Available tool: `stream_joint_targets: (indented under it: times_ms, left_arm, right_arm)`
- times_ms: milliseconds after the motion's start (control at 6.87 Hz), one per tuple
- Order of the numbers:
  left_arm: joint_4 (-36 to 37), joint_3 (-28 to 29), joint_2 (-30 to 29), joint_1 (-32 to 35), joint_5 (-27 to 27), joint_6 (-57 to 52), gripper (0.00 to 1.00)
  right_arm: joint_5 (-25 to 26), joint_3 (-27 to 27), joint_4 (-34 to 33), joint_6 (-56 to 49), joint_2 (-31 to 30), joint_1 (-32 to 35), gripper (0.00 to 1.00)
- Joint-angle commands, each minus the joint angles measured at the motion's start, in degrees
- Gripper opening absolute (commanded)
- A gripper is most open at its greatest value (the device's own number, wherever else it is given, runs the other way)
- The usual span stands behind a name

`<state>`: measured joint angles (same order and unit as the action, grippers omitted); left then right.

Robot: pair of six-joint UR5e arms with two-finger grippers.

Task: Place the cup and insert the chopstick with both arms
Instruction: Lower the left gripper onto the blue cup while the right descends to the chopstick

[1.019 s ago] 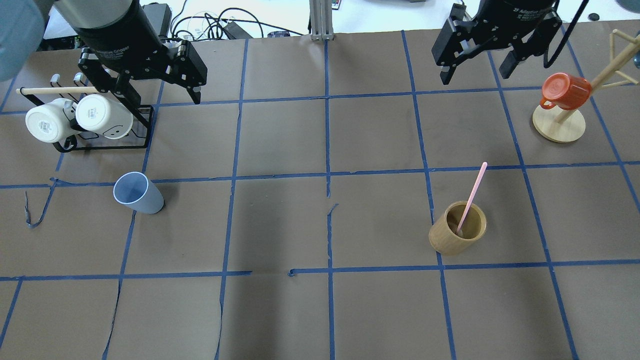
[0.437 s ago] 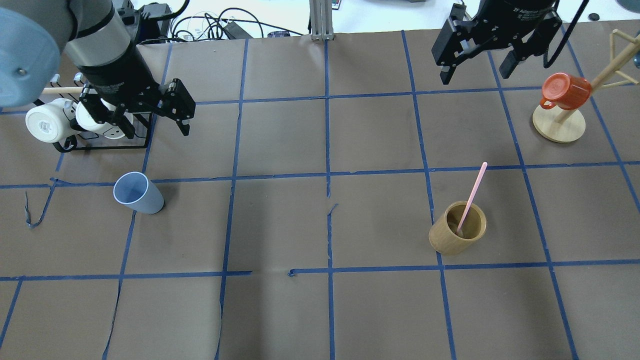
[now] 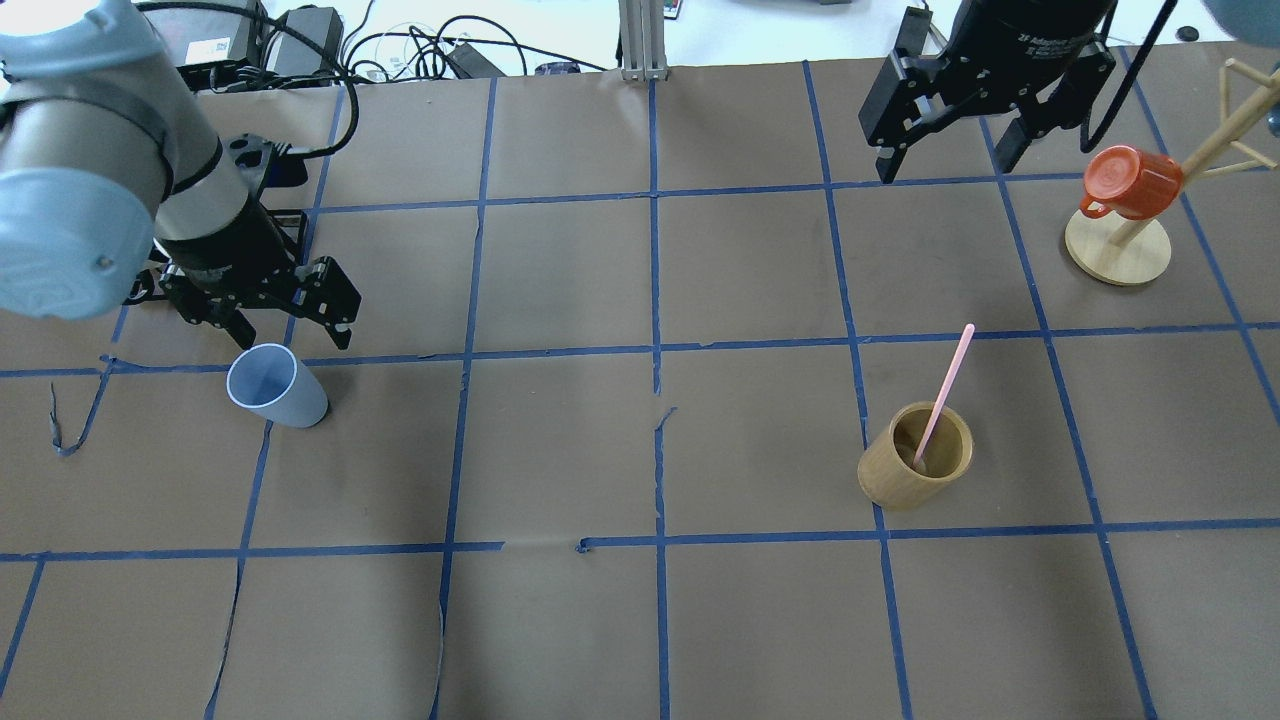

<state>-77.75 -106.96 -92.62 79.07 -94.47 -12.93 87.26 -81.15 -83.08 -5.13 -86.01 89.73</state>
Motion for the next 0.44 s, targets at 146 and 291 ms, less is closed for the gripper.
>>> stream_joint_targets:
  times_ms: [146, 291]
  left_arm:
    - [16.6, -11.1, -1.5, -5.1, -1.0, -6.8, 0.94]
    - [19.1, -11.3, -2.8, -5.2, -0.9, -6.8, 0.89]
  right_arm:
    - [1.8, -11.7, -5.4, 6.6, -1.7, -2.7, 1.00]
    - [1.8, -15.0, -5.5, 7.7, -2.8, -3.9, 1.00]
